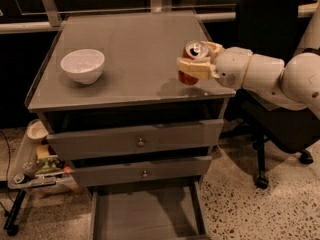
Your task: Pick coke can from bottom drawer and place on counter
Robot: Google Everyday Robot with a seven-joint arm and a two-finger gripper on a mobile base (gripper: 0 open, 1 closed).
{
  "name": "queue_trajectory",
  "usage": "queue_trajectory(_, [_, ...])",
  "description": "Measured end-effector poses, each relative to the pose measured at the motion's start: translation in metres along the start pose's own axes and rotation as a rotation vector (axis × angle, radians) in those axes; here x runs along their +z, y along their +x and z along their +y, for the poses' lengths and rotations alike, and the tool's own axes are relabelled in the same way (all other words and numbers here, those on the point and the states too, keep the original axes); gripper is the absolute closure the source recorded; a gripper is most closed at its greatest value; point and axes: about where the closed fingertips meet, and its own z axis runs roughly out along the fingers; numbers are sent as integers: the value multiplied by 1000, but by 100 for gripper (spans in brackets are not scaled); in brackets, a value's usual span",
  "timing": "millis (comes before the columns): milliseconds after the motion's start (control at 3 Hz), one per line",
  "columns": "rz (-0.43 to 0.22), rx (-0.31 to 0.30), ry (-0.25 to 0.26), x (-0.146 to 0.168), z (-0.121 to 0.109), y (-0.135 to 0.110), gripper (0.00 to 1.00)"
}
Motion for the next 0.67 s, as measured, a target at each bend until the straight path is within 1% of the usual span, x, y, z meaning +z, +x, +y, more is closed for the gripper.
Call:
queue_trajectory(333, [-2,80,-48,26,-22,13,100])
queue_trajectory(667, [18,131,-103,53,-37,22,100])
